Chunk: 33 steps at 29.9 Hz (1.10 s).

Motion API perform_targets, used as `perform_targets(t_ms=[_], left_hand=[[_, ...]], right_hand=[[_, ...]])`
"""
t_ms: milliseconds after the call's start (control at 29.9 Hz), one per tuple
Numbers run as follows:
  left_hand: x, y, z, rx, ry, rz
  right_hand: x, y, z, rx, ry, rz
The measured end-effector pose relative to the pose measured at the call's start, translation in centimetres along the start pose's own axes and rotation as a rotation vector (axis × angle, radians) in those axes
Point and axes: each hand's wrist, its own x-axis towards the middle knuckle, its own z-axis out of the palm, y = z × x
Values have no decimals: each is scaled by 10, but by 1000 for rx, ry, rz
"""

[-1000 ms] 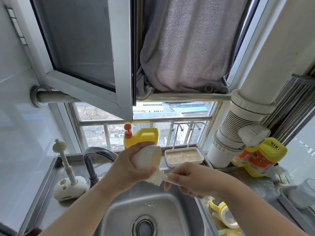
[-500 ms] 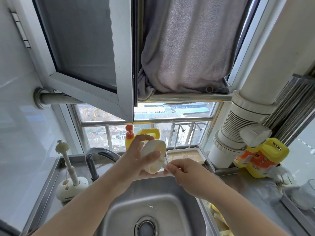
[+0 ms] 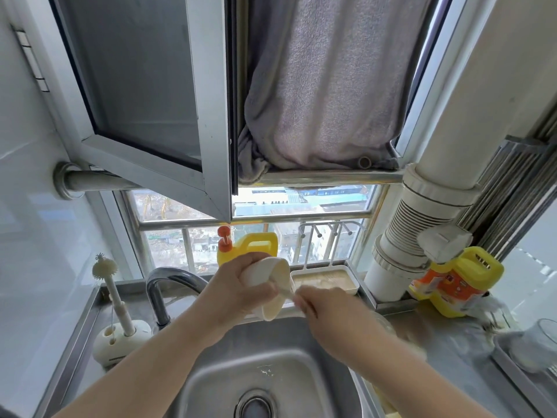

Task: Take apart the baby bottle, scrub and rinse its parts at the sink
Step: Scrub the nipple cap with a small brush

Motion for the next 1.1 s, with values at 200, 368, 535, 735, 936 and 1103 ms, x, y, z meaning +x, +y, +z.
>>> perform_targets(t_ms=[200, 368, 535, 735, 936, 1103], left_hand=[[1, -3, -5, 63, 61, 110], [5, -2, -2, 29, 14, 56], [5, -2, -2, 54, 47, 99], [7, -9, -6, 88, 77, 147], [9, -11, -4, 21, 7, 89], [10, -7, -11, 140, 26, 139]], right_hand=[[1, 7, -6, 973, -518, 299], [10, 16, -2, -361, 342, -77], [7, 6, -2, 64, 58, 6], [6, 9, -7, 730, -406, 247], [16, 14, 3, -393, 396, -148], [10, 5, 6, 240, -114, 84]])
